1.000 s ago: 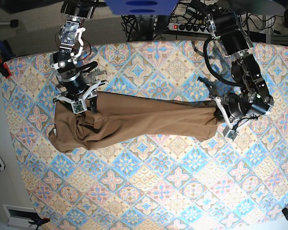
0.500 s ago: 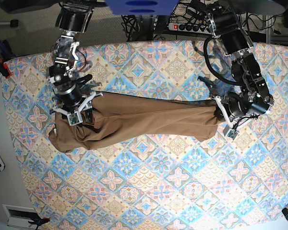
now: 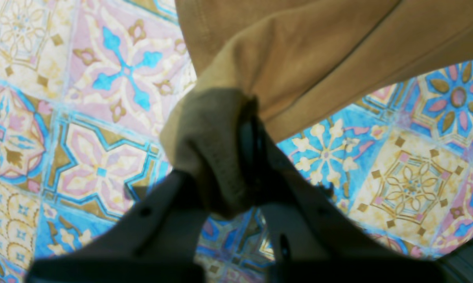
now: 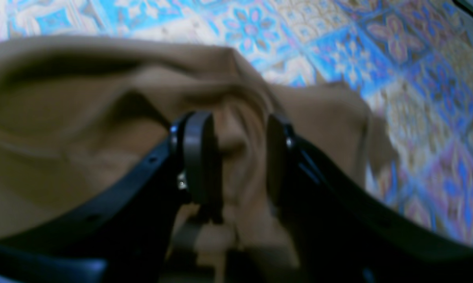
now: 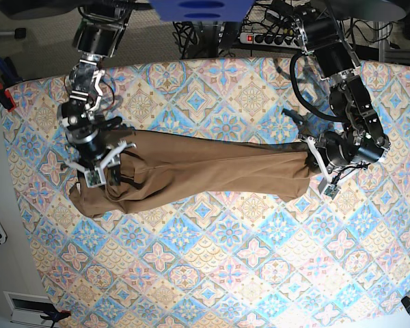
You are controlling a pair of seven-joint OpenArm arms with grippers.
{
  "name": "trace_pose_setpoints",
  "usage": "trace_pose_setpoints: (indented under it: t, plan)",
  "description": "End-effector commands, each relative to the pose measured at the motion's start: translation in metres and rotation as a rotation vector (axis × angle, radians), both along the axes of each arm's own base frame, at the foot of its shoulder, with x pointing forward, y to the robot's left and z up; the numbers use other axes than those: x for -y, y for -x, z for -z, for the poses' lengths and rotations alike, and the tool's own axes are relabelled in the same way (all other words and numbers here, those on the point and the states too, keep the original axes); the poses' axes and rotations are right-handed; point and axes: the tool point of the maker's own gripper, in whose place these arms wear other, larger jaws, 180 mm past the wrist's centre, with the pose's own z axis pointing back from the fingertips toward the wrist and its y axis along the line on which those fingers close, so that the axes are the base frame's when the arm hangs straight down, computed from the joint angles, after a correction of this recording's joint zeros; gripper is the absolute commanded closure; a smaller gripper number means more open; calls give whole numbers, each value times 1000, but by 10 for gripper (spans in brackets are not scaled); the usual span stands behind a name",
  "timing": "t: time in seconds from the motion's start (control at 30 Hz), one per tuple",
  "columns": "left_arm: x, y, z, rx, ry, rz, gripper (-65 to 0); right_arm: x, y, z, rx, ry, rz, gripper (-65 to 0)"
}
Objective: Layout the t-shirt on the table in an organized manner, then fold the t-shirt properly
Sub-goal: 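Pull the shirt end with the right gripper toward the robot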
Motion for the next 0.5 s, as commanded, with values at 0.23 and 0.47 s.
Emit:
trace_pose_setpoints:
  t: [0.23, 0.47]
  plan:
    - [-1, -11, -14, 52, -4, 4, 0, 3, -10, -17, 65, -9, 3, -212]
    - [-1, -11, -14, 54, -4, 4, 0, 2, -4, 4, 8, -29, 6, -212]
